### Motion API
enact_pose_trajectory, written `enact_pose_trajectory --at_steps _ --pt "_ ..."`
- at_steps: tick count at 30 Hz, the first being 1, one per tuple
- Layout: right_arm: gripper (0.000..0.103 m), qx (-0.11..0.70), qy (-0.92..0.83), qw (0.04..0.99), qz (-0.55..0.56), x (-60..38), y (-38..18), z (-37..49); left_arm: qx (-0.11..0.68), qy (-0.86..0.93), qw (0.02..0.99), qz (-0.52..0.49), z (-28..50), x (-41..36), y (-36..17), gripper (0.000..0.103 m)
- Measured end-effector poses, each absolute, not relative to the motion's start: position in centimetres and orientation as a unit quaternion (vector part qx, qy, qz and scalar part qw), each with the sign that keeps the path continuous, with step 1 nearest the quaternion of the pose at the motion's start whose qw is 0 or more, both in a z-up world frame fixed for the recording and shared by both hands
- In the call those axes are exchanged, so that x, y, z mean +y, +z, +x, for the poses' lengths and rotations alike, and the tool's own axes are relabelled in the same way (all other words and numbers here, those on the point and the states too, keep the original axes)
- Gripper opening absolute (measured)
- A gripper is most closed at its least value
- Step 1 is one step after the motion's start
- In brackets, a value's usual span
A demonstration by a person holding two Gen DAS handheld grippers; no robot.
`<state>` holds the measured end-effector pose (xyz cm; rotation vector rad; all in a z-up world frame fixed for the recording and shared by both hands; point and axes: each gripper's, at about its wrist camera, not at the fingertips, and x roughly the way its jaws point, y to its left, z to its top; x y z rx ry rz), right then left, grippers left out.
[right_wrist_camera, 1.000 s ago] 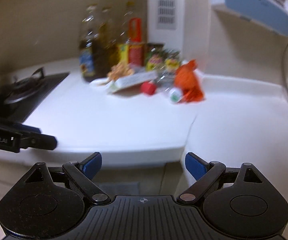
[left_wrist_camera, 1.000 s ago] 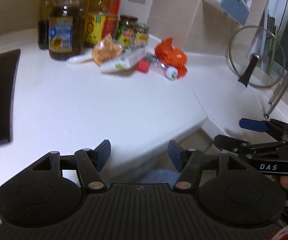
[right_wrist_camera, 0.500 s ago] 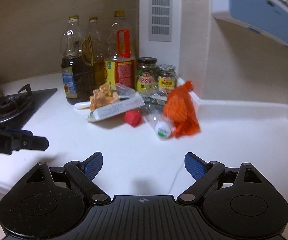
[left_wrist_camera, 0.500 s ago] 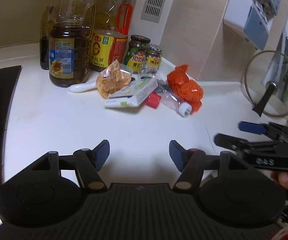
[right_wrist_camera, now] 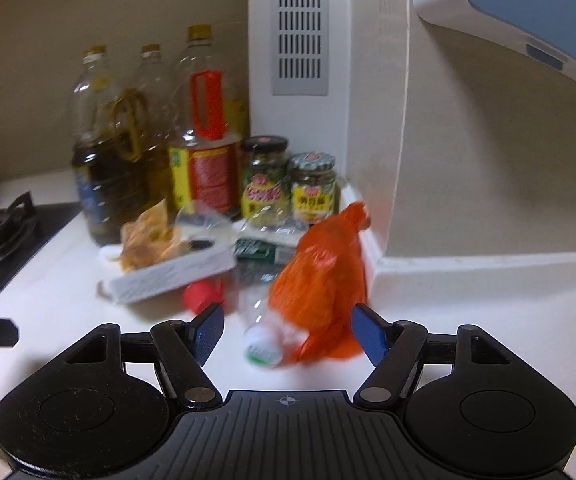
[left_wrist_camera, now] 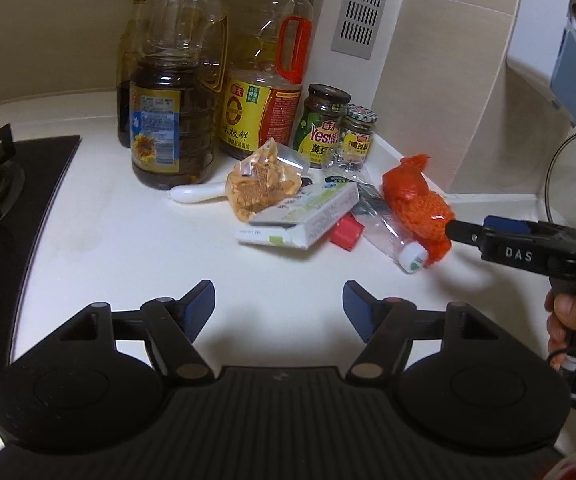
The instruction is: Collect trash
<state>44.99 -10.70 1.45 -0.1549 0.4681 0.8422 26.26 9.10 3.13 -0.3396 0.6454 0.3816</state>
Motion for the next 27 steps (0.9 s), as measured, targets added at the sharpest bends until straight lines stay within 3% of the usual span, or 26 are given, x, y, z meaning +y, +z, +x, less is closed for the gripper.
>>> enact_pose_trajectory --at_steps 6,8,9,10,12,23,27 --pt "0.064 0.241 0.397 0.882 -0.081 -8.2 0.4 47.5 0.318 0.168 0.921 -0.148 29.5 10.6 3.2 0.075" --pt "0.053 0.246 0.398 0.879 -0.088 -7.6 0.0 47.9 0.32 0.163 0.922 -0.148 30.5 11.3 3.1 0.075" --pt "0.037 0.249 0.398 0.878 -0.092 -7.4 -0.2 48.0 0.32 0.161 0.922 -0.147 31.0 11.6 3.0 0.077" --pt "0.032 0.253 0.396 0.878 -0.095 -7.3 -0.3 48.0 0.32 0.159 0.922 -0.146 31.4 12.0 2.8 0.079" --pt "0.03 0.253 0.394 0.879 -0.092 -7.6 -0.2 47.8 0.327 0.15 0.922 -0.145 32.5 12.7 2.3 0.083" --pt "0.029 0.253 0.39 0.88 -0.097 -9.9 0.7 45.3 0.363 0.093 0.906 -0.197 38.3 16.7 -1.1 0.083" --pt "0.029 0.258 0.387 0.88 -0.099 -10.1 0.6 45.0 0.368 0.077 0.907 -0.192 39.0 16.8 -1.4 0.071"
